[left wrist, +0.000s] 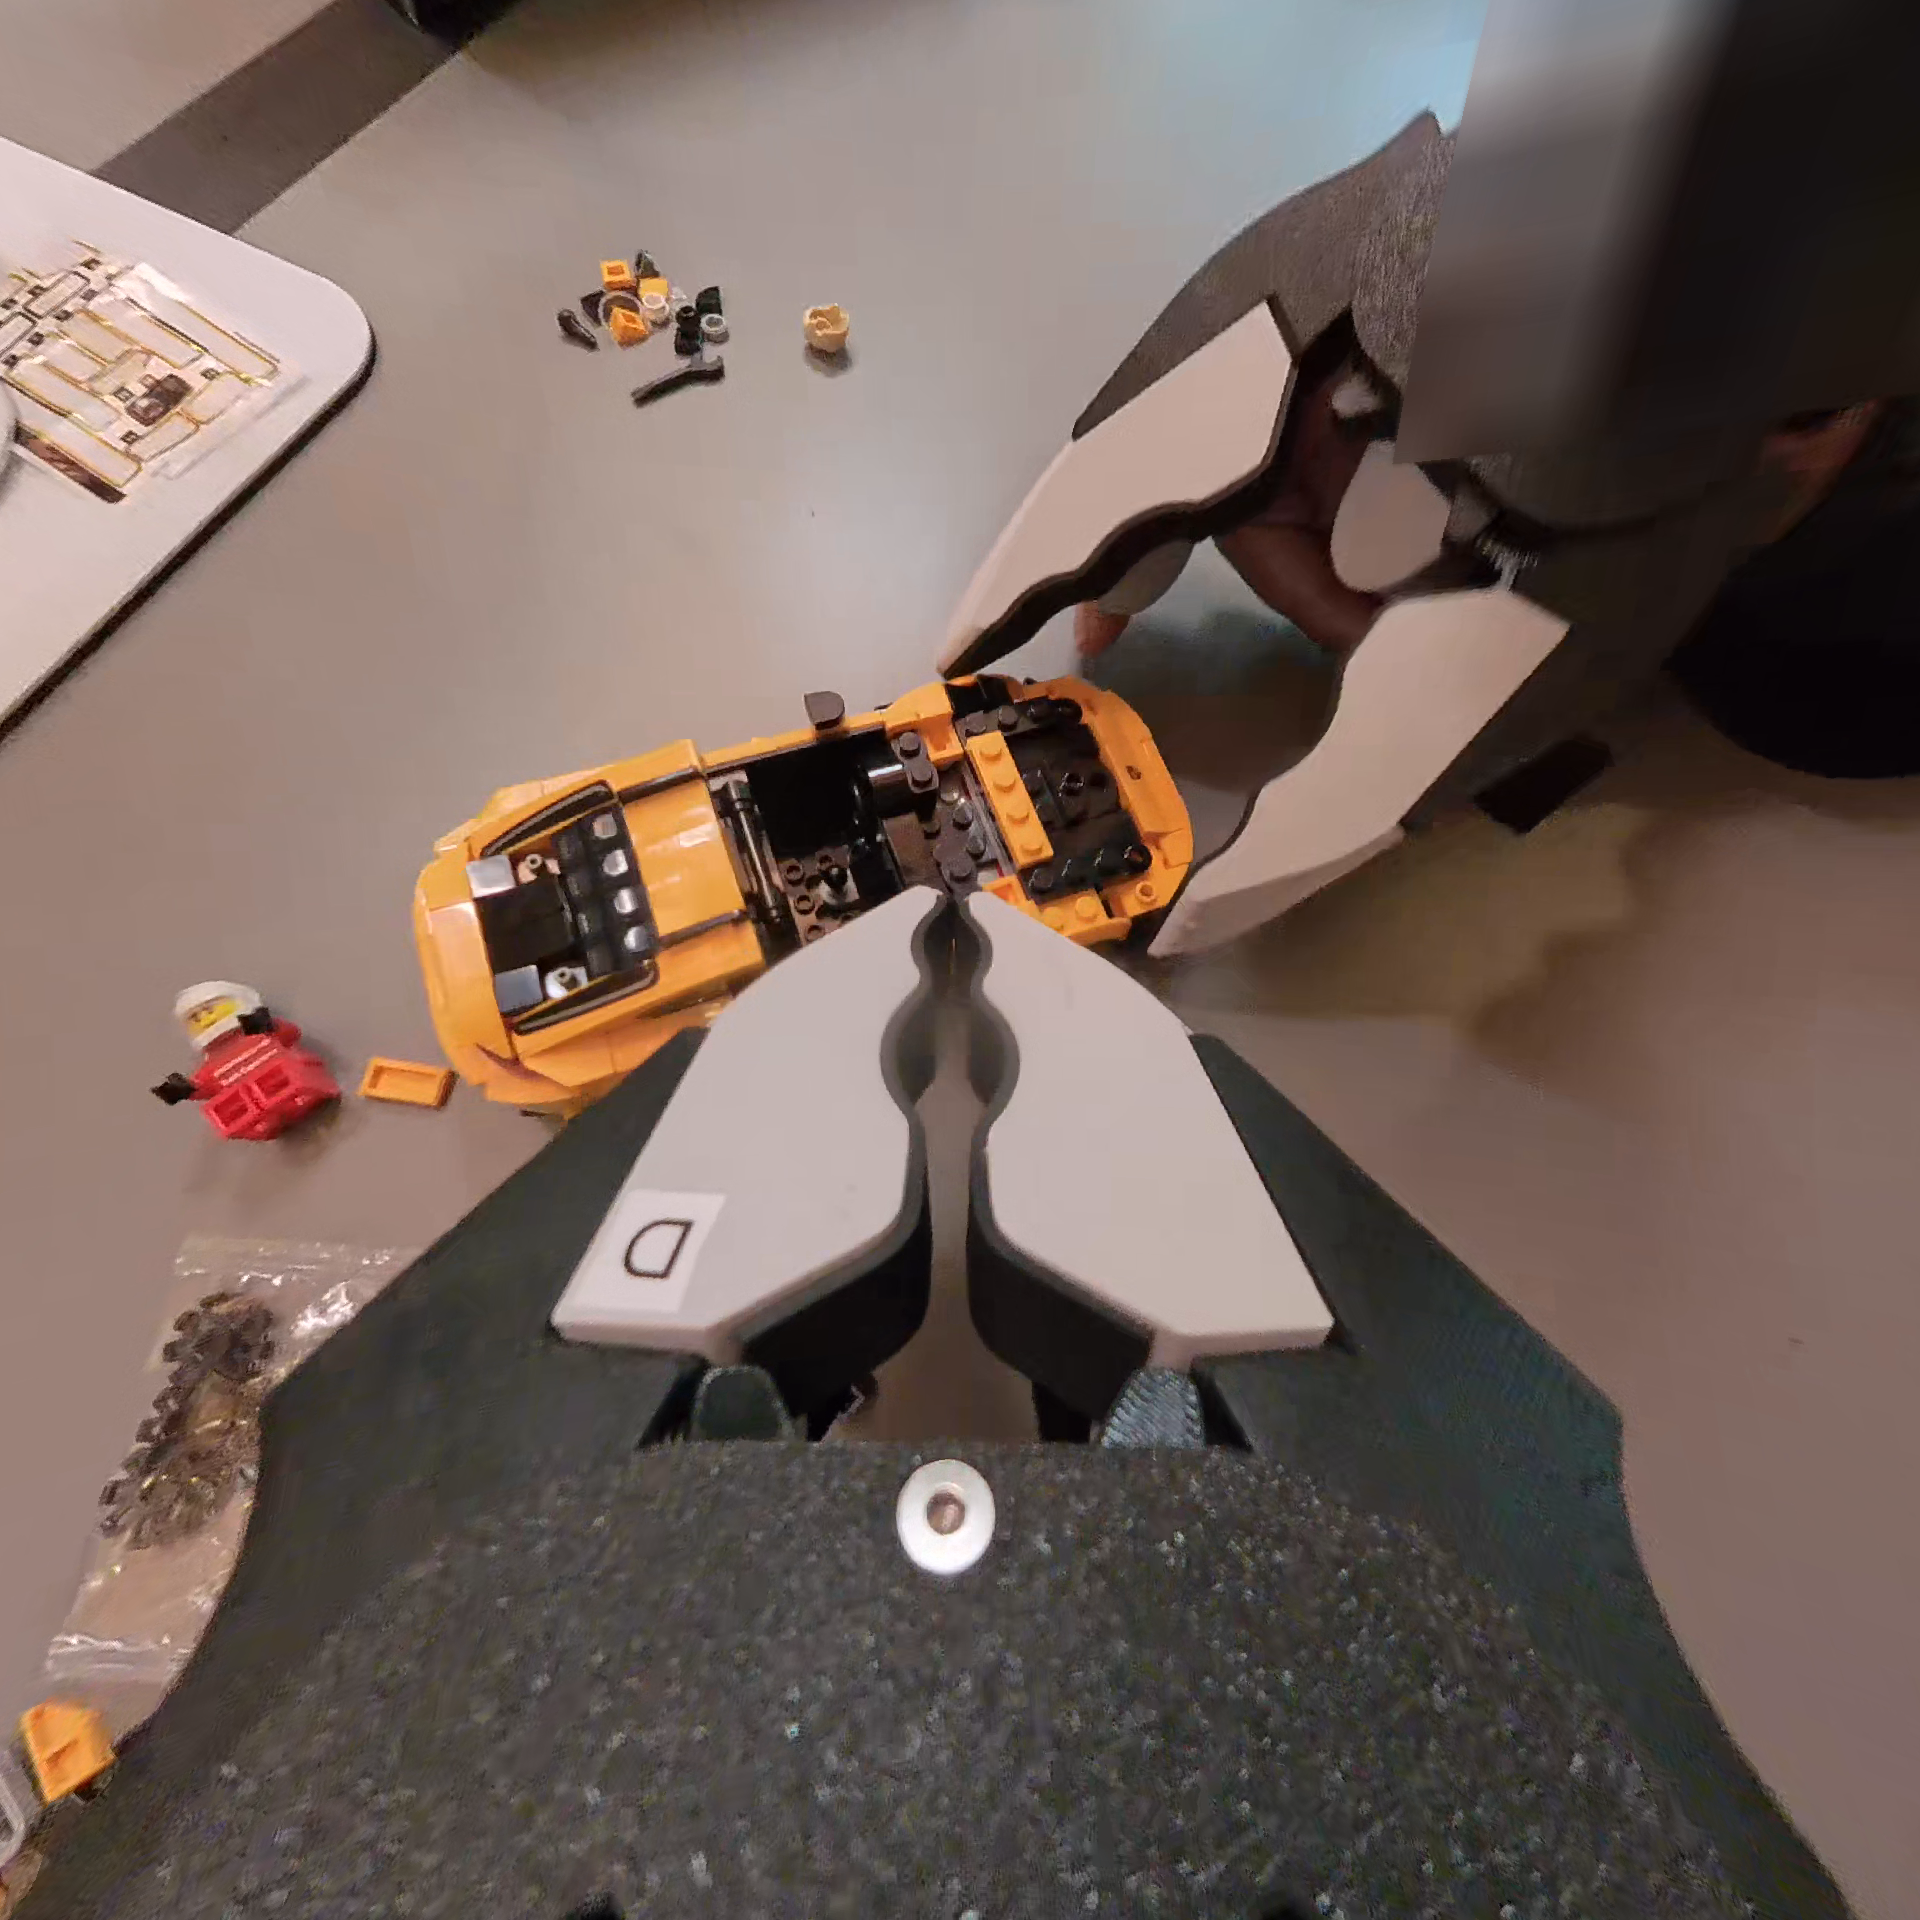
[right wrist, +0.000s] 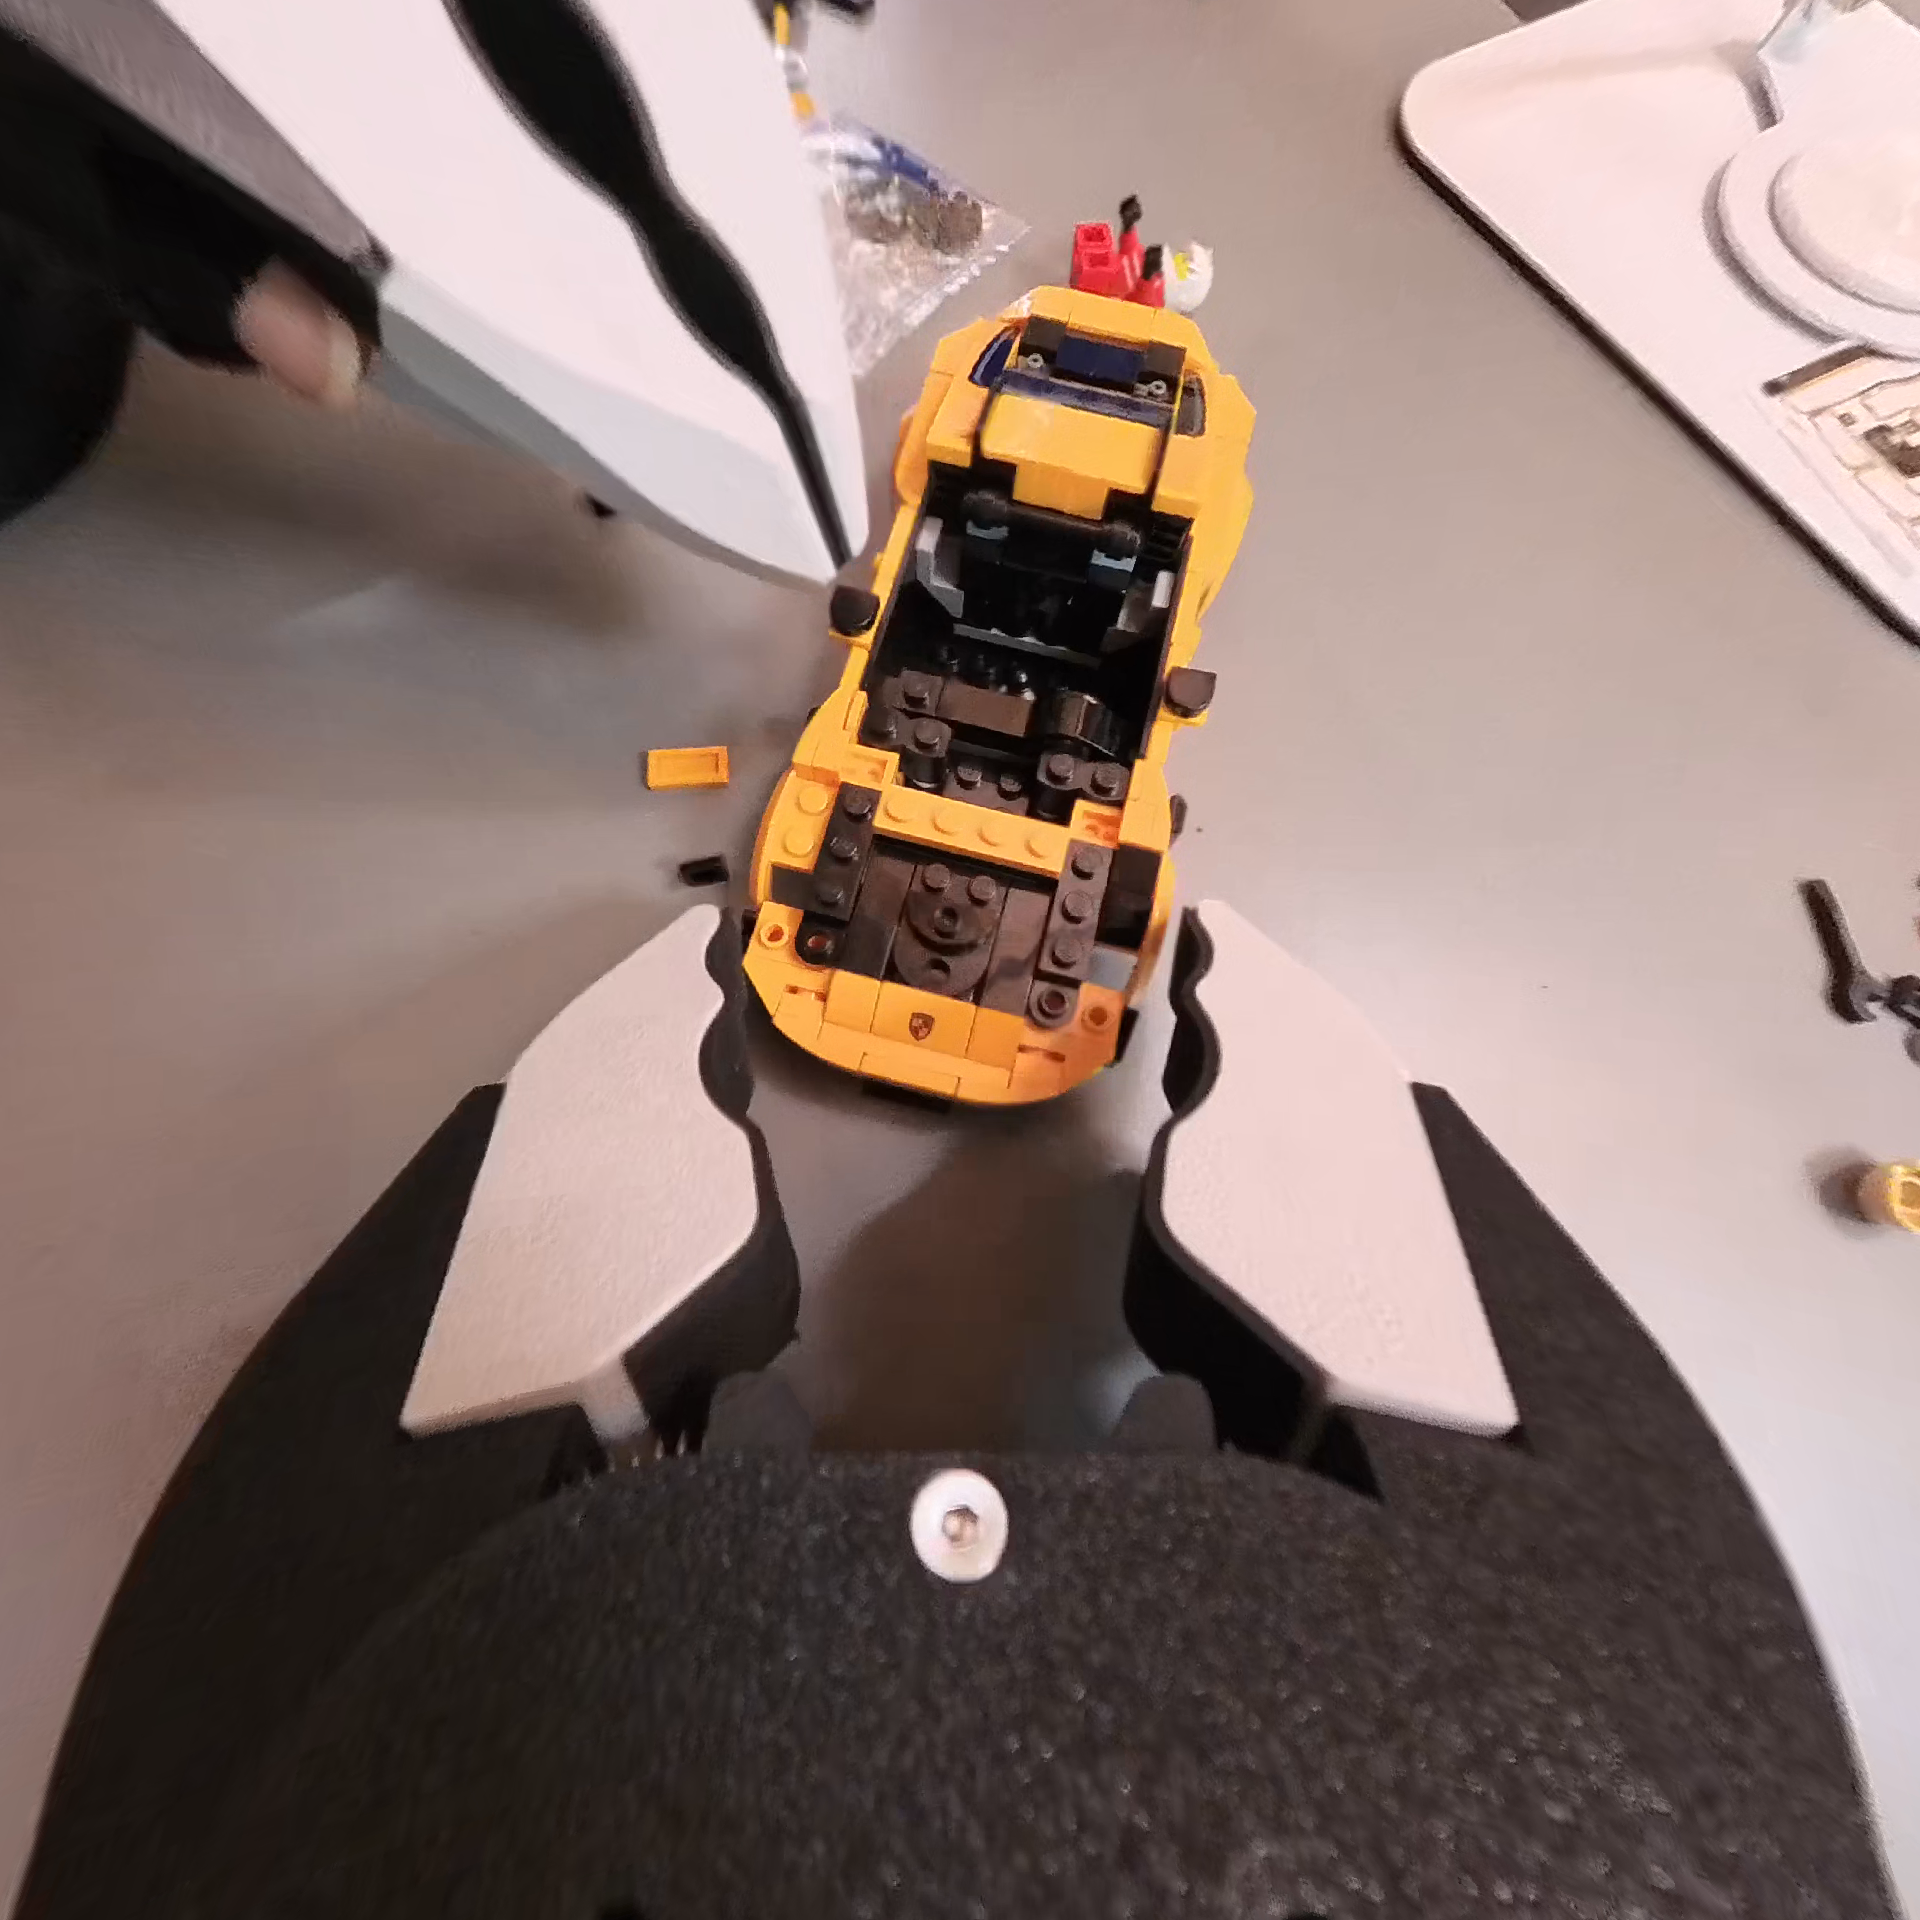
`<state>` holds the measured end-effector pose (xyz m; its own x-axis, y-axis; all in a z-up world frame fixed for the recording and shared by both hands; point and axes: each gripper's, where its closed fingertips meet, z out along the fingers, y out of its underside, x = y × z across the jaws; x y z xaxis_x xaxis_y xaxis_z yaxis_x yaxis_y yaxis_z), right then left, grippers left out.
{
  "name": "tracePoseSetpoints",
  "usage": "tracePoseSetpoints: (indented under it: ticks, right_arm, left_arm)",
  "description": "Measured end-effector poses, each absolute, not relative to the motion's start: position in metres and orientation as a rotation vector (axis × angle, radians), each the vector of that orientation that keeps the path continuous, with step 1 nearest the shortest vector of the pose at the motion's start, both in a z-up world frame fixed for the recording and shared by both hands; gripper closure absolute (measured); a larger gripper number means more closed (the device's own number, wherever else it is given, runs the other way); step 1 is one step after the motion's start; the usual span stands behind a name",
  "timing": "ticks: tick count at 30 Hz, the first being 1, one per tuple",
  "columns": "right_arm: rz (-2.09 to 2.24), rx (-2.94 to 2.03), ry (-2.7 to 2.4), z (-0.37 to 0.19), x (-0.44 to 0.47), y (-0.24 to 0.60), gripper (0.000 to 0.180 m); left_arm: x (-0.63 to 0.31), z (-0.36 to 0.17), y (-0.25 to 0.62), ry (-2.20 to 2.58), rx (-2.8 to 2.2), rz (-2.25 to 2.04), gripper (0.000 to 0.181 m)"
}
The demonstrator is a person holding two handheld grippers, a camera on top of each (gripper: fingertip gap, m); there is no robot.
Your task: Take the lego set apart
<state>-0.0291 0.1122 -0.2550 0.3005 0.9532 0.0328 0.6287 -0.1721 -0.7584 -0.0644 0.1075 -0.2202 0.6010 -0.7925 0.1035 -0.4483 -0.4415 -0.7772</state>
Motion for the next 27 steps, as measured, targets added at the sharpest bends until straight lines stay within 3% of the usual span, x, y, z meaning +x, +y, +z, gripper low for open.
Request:
tracePoseSetpoints:
  ticks: [3,5,22,27]
  right_arm:
    - [0.809,-1.92,-1.38,-0.247,-0.028,0.104,0.111]
    - [0.979,-1.934,-1.355,-0.241,-0.028,0.096,0.125]
    - [0.765,-1.96,-1.306,-0.24,-0.028,0.108,0.166]
    - [0.755,-2.03,-1.293,-0.241,-0.03,0.11,0.167]
  left_arm:
    - [-0.068,-0.224,0.106,0.996,-2.072,-0.564,0.181]
    - [-0.068,-0.227,0.105,1.012,-2.068,-0.559,0.149]
    - [-0.055,-0.24,0.088,1.228,-1.98,-0.543,0.158]
    - [-0.054,-0.24,0.088,1.2,-1.987,-0.571,0.161]
